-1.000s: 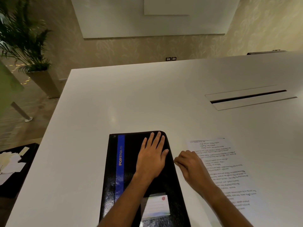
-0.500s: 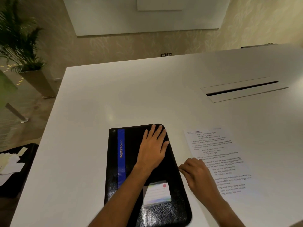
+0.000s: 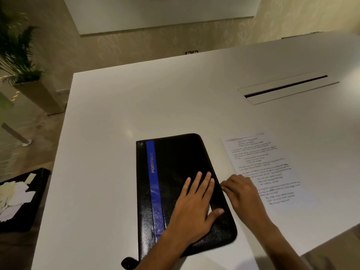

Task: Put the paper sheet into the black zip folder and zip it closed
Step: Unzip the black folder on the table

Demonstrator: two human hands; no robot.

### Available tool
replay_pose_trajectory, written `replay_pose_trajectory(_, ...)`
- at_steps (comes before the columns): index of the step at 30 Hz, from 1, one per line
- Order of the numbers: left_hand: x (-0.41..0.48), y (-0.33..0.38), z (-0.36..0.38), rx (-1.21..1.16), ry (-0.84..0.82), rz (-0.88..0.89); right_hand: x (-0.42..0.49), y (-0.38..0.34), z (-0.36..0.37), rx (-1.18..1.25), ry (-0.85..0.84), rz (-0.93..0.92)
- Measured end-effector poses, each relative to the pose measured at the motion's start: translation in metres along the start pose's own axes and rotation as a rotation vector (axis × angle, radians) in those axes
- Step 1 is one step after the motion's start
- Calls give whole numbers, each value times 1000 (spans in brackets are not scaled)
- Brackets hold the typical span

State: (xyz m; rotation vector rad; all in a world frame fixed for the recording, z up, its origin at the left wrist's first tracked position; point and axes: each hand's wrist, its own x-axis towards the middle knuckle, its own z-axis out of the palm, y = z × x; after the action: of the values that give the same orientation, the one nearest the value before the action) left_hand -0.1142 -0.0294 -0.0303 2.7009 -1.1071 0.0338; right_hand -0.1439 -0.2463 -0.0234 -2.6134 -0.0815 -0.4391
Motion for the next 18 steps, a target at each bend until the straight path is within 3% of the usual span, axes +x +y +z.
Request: replay_pose_trajectory(18,-1,-1,10,7,25,3,-83,-33,-10,-23,84,144)
